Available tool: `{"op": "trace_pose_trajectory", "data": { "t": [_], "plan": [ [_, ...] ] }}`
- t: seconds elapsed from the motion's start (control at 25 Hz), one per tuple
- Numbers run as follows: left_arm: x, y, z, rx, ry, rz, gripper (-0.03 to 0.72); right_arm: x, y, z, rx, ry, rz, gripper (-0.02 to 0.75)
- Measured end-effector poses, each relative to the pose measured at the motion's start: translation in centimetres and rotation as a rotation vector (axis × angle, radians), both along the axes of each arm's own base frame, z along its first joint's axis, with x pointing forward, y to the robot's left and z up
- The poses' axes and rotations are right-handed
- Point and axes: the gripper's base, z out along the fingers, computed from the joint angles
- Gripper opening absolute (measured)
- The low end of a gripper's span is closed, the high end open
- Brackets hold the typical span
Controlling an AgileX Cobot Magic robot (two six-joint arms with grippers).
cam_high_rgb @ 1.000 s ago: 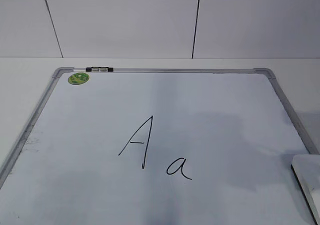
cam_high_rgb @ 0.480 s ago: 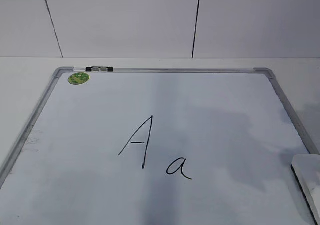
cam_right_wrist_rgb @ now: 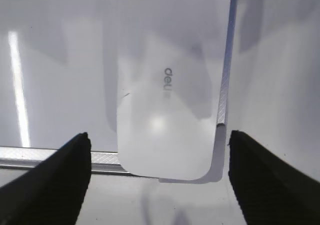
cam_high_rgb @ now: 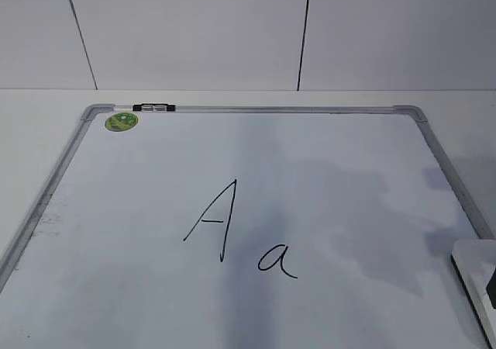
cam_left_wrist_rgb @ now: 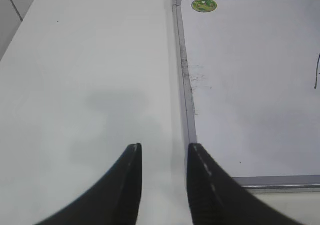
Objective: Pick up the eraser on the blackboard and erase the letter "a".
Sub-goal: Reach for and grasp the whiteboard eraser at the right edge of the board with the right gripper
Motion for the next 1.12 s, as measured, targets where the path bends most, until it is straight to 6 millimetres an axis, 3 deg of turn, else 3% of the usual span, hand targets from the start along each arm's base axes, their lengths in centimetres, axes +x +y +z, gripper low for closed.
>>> {"op": "trace_pose_trajectory", "data": {
  "t": [0.52, 1.12],
  "plan": [
    [0.0, 0.0, 0.0, 0.0, 0.0, 0.0, 0.239, 1.7, 0.1, -2.2, -0.003, 0.033, -0.024, 0.677],
    [0.0, 0.0, 0.0, 0.0, 0.0, 0.0, 0.239, 2.5, 0.1, -3.0, -0.006, 0.034, -0.05, 0.675]
  ]
}}
